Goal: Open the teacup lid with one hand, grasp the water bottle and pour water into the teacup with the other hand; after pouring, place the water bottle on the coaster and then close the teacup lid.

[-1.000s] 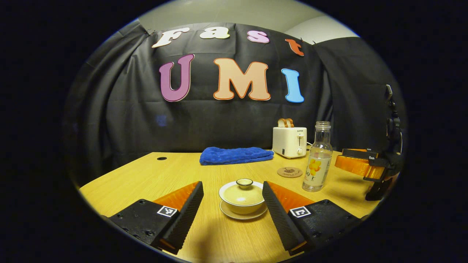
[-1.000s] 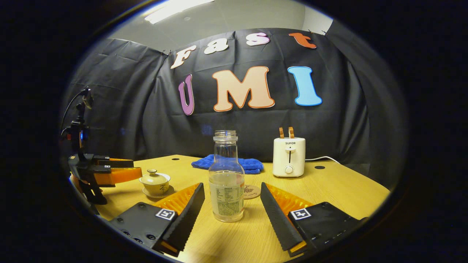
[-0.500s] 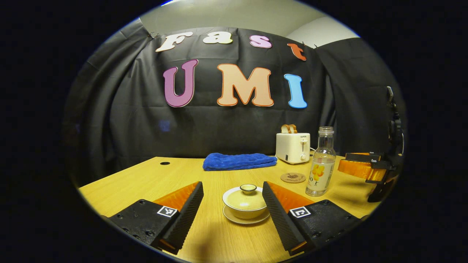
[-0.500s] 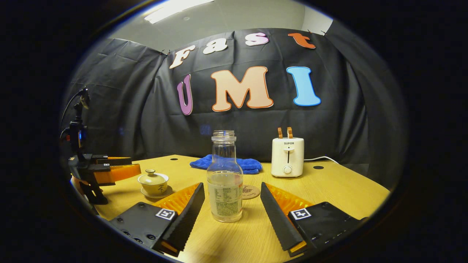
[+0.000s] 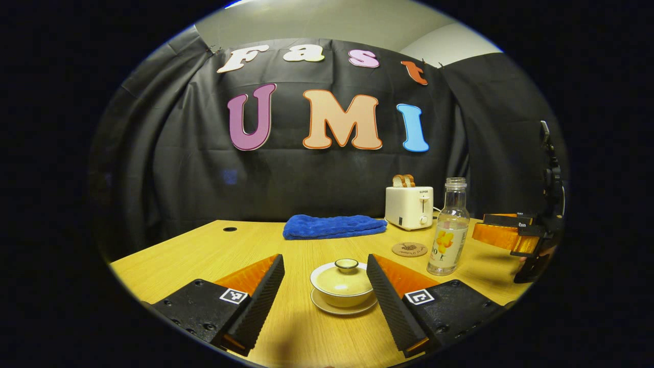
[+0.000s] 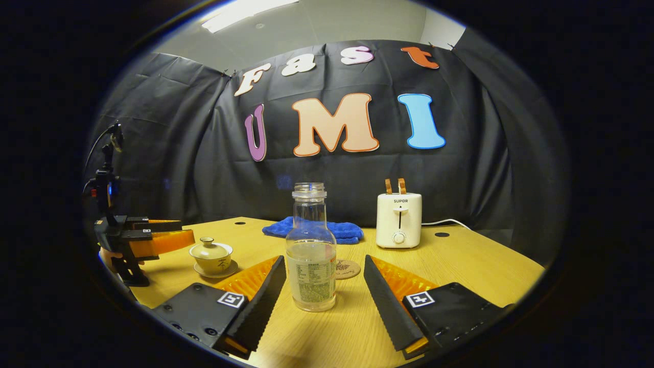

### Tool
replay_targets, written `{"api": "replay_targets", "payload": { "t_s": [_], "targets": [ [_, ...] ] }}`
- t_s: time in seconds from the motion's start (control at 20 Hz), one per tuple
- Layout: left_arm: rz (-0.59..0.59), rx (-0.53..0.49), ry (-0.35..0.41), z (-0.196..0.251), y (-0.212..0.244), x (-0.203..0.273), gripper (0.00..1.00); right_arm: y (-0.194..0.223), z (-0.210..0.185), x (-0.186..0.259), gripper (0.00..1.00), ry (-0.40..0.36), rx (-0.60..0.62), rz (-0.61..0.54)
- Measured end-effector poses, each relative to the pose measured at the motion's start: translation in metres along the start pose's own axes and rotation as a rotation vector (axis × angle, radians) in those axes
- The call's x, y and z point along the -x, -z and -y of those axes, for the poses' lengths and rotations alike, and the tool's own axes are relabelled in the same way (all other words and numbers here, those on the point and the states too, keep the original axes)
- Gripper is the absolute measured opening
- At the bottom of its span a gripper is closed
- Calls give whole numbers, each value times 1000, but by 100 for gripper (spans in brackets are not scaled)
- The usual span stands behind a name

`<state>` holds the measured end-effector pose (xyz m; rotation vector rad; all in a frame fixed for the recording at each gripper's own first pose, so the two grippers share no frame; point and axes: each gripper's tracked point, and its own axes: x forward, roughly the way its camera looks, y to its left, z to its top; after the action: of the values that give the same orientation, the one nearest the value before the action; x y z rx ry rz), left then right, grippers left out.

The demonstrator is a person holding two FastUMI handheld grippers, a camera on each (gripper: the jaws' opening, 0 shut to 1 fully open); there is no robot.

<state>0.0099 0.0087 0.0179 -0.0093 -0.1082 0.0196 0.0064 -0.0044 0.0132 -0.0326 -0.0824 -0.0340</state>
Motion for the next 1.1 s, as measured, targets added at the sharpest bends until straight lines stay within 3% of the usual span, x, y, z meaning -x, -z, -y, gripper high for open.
{"api": "replay_targets", "payload": {
  "t_s": [0.45, 0.95, 1.1],
  "targets": [
    [-6, 2, 75, 14, 2, -18, 93, 0, 0, 0, 96, 0, 0, 2],
    [-78, -5, 116, 23, 13, -40, 61, 0, 0, -1, 96, 0, 0, 2],
    [-90, -3, 126, 24, 14, -45, 57, 0, 0, 0, 96, 0, 1, 2]
  ]
}}
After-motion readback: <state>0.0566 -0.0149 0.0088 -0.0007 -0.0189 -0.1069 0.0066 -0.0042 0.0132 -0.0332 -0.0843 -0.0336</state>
